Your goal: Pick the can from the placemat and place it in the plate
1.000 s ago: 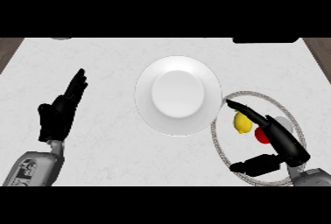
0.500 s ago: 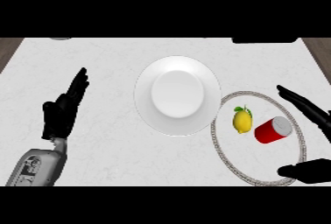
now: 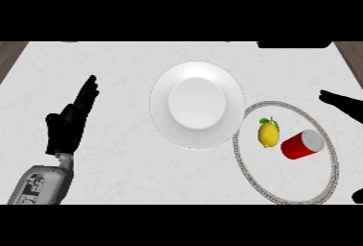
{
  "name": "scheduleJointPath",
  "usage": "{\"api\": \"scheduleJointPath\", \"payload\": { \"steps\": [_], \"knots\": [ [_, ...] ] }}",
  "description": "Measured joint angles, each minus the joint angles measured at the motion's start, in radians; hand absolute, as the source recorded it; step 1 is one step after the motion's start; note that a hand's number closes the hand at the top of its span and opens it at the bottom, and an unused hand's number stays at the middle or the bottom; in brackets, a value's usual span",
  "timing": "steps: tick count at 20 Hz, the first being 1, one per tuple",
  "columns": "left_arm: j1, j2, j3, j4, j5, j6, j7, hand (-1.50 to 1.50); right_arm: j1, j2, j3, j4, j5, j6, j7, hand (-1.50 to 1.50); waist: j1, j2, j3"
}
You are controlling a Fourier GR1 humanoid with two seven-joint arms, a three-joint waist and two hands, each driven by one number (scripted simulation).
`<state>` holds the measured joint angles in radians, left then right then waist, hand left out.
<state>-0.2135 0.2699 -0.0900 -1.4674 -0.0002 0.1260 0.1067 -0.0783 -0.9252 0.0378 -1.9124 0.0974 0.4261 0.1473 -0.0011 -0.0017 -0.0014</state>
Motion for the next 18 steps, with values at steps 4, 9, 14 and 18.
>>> {"api": "scheduleJointPath", "payload": {
  "steps": [4, 9, 14, 18],
  "knots": [
    [-0.043, -0.012, 0.014, 0.043, -0.011, -0.006, 0.001, 0.0, -0.047, 0.007, 0.018, 0.026, 0.018, 0.08, 0.069, -1.5, 0.002, 0.002, 0.001],
    [-0.067, -0.025, 0.037, 0.074, -0.023, -0.023, -0.006, 0.0, -0.118, 0.082, 0.039, 0.081, 0.068, 0.156, 0.116, -1.5, 0.003, 0.002, 0.001],
    [-0.05, -0.026, 0.055, 0.063, -0.031, -0.038, -0.015, 0.0, -0.124, 0.132, 0.076, 0.142, 0.181, 0.187, 0.085, -1.5, 0.005, 0.002, 0.001],
    [-0.043, -0.04, 0.057, 0.062, -0.04, -0.048, -0.017, 0.0, -0.163, 0.172, 0.11, 0.217, 0.268, 0.214, 0.065, -1.5, 0.006, 0.003, 0.001]
  ]
}}
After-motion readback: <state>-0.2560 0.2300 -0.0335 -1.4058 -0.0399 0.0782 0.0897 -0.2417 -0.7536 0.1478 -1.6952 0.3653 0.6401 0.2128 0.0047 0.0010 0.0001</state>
